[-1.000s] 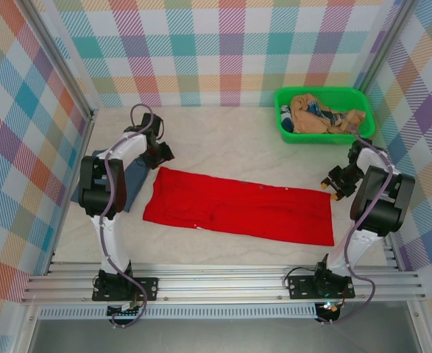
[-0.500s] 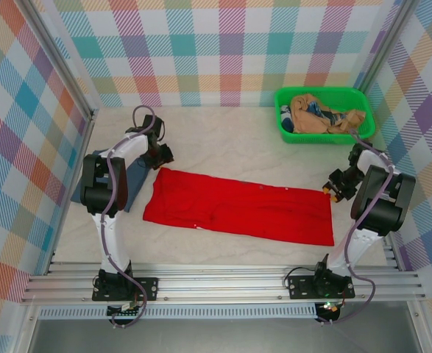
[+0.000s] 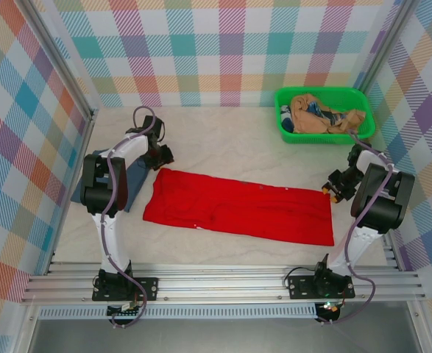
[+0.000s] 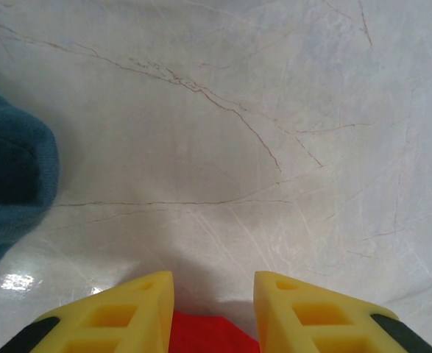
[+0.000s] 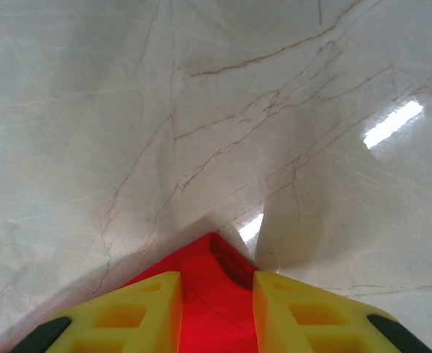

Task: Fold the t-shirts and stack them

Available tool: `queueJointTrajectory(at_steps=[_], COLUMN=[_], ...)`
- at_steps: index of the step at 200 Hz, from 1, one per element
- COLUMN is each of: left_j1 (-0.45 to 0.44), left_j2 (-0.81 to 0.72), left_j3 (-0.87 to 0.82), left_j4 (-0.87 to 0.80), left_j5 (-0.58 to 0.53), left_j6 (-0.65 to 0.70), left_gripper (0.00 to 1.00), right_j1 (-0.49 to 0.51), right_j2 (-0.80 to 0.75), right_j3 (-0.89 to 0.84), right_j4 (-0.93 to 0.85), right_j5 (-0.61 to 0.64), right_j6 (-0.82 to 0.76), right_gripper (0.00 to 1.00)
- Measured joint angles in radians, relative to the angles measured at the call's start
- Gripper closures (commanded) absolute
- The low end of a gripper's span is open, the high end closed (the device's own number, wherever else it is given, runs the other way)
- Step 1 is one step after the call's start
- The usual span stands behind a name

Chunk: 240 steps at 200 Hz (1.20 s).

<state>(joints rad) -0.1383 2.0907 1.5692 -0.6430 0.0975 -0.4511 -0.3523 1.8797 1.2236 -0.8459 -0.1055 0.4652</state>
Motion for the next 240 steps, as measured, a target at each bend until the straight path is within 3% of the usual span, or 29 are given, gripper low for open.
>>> queueJointTrajectory(at_steps=[21, 60, 89, 184, 219, 240], left_j1=[0.000, 0.000, 0.000, 0.000, -0.002, -0.003], left_j2=[0.000, -0.008, -0.074, -0.147, -0.146, -0.135], left_j3=[-0.002, -0.021, -0.087, -0.140, -0.156, -0.154], left_j4=[0.000, 0.009, 0.010, 0.011, 0.018, 0.023], left_j5=[0.002, 0.003, -0.006, -0.009, -0.005, -0.002], left_j6=[-0.002, -0.002, -0.008, -0.019, -0.034, -0.043], left_gripper=[0.74, 0.74, 0.69, 0.72, 0.83, 0.95], right_j1=[0.000, 0.000, 0.000, 0.000, 0.000, 0.000], right_j2=[0.005, 0.005, 0.005, 0.005, 0.005, 0.005], right_j3=[0.000, 0.003, 0.012, 0.018, 0.018, 0.018], right_j4=[0.005, 0.008, 0.007, 0.007, 0.007, 0.007], right_j5=[0.005, 0.012, 0.014, 0.014, 0.014, 0.014], right_j6=[-0.004, 0.001, 0.002, 0.002, 0.005, 0.005], right_gripper=[0.84, 0.94, 0.95, 0.99, 1.00, 1.00])
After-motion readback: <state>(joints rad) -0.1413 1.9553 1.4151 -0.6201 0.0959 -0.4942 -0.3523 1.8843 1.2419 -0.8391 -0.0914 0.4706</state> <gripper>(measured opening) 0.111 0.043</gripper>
